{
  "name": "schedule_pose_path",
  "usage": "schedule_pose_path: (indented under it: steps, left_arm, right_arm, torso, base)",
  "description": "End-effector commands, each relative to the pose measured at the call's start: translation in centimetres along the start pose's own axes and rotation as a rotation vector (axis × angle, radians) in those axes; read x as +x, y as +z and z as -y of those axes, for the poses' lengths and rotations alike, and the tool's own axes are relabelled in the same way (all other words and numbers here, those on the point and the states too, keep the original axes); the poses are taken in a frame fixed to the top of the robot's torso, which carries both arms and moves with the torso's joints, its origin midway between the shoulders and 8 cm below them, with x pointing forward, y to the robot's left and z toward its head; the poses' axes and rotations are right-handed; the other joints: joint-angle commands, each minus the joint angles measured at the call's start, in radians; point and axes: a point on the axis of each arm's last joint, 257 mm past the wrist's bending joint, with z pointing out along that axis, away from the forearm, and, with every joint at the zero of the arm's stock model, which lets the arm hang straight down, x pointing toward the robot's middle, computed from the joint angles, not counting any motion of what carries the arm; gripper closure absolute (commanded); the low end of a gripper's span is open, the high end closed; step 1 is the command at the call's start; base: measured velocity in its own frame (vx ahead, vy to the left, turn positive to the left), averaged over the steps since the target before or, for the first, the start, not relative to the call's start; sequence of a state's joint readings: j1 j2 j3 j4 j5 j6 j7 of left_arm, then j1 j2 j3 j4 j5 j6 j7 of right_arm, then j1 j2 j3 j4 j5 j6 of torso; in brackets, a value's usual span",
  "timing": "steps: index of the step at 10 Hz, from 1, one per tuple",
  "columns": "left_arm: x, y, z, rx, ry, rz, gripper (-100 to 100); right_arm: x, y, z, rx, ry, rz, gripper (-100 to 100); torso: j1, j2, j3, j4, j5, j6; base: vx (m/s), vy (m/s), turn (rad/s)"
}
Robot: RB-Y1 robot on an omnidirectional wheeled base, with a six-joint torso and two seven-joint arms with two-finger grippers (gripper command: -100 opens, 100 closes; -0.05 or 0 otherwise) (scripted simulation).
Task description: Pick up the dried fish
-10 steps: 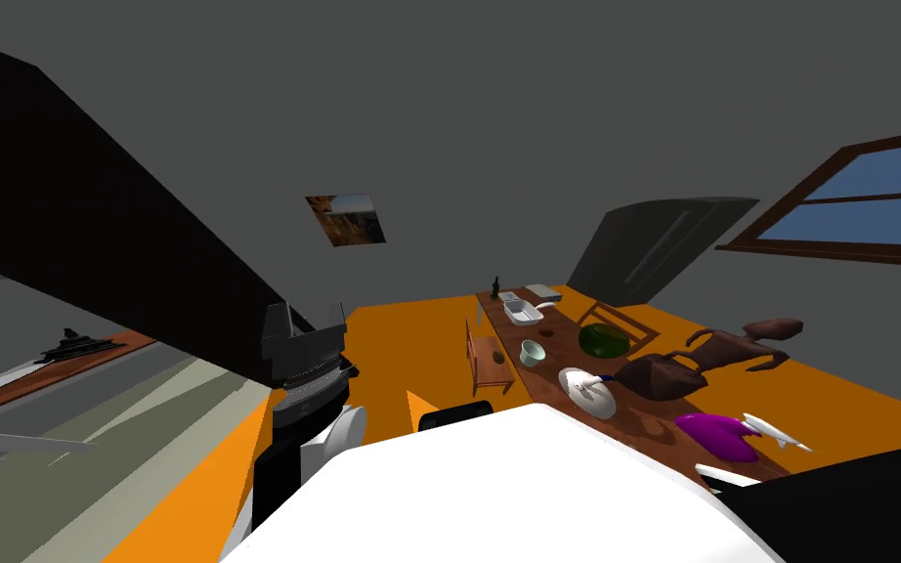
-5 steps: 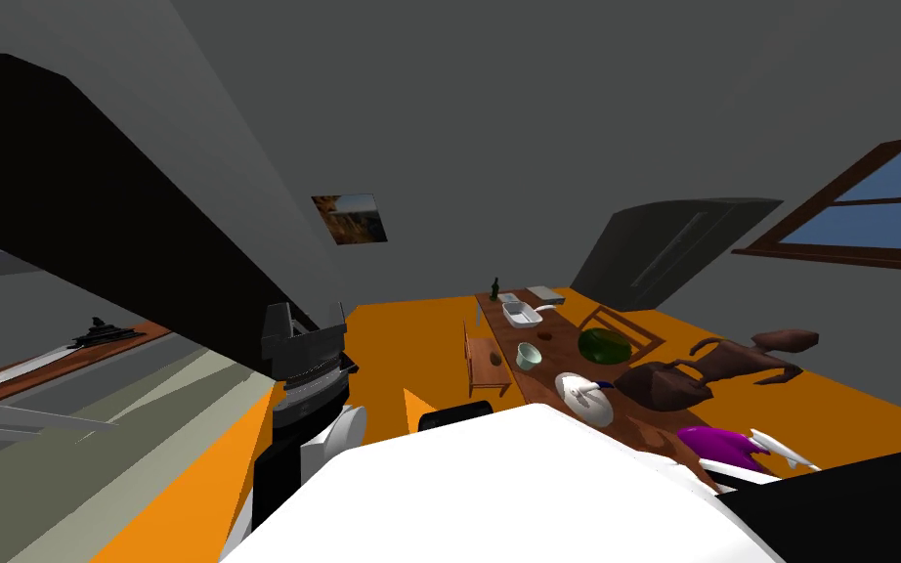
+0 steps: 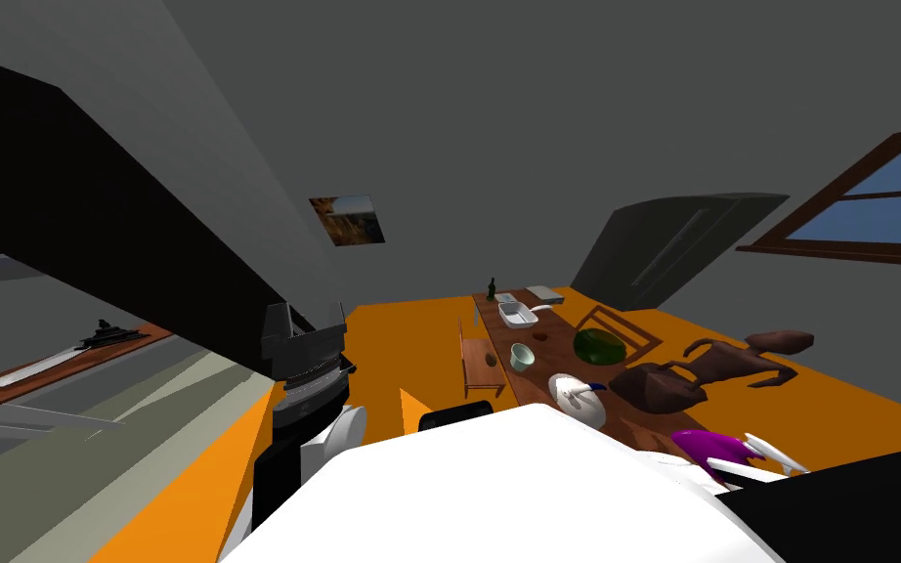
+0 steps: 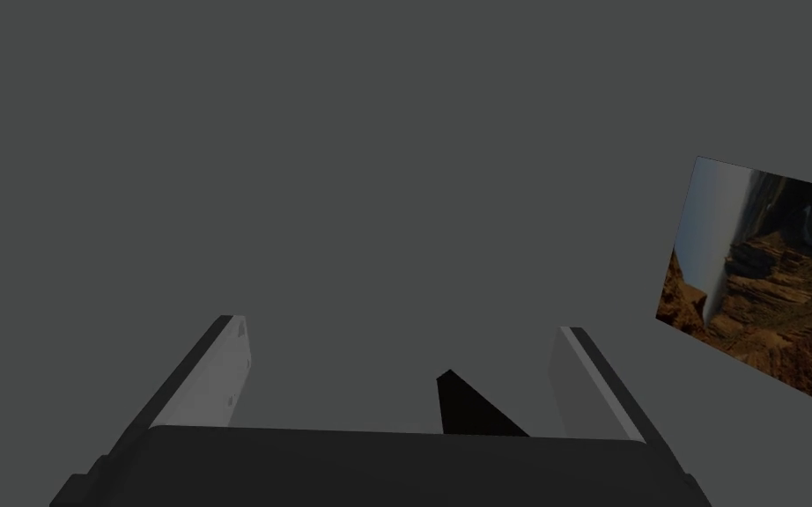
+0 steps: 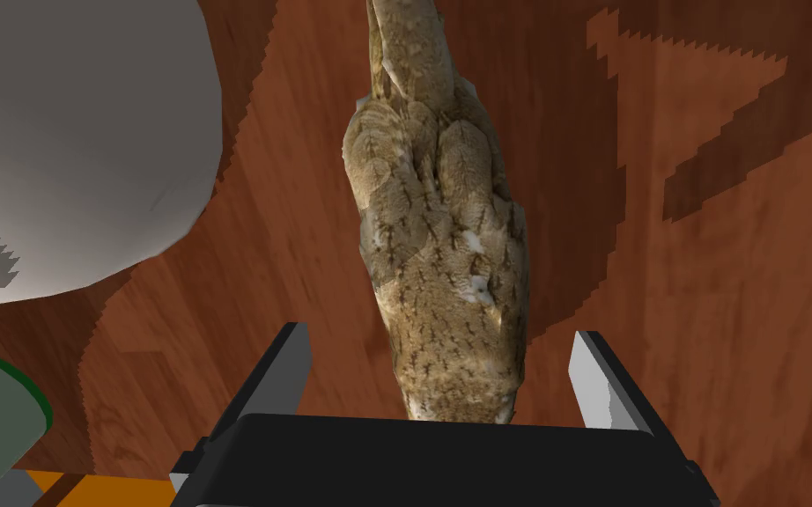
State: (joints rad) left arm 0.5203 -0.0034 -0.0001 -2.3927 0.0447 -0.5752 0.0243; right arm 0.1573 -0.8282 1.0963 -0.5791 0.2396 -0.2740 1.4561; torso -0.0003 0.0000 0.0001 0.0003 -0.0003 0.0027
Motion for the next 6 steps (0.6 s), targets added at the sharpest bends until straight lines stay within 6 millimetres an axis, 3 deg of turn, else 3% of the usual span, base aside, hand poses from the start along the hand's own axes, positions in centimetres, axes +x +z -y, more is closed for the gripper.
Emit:
schedule_pose_path:
  steps: [1, 2, 4, 6]
  left_arm:
    - [0.0, 0.0, 0.0, 0.0, 0.0, 0.0, 0]
    - [0.0, 0.0, 0.0, 0.0, 0.0, 0.0, 0]
    - [0.0, 0.0, 0.0, 0.0, 0.0, 0.0, 0]
    - [0.0, 0.0, 0.0, 0.0, 0.0, 0.0, 0]
  right_arm:
    - [-1.1, 0.7, -0.2, 0.0, 0.006, -0.001, -100]
    - [-1.1, 0.7, -0.2, 0.0, 0.006, -0.001, -100]
    - [-2.9, 1.9, -0.7, 0.0, 0.016, -0.003, -100]
    - [-3.0, 1.9, -0.5, 0.0, 0.016, 0.0, -100]
  torso:
    - [0.0, 0.0, 0.0, 0.0, 0.0, 0.0]
    - [-0.002, 0.0, 0.0, 0.0, 0.0, 0.0]
    - [-0.002, 0.001, 0.0, 0.0, -0.001, 0.0]
    - [-0.005, 0.001, 0.001, 0.0, -0.001, 0.0]
  base:
    - [-0.008, -0.04, 0.044]
    - [-0.012, -0.054, 0.029]
    - [-0.02, -0.061, 0.048]
    - [-0.021, -0.064, 0.027]
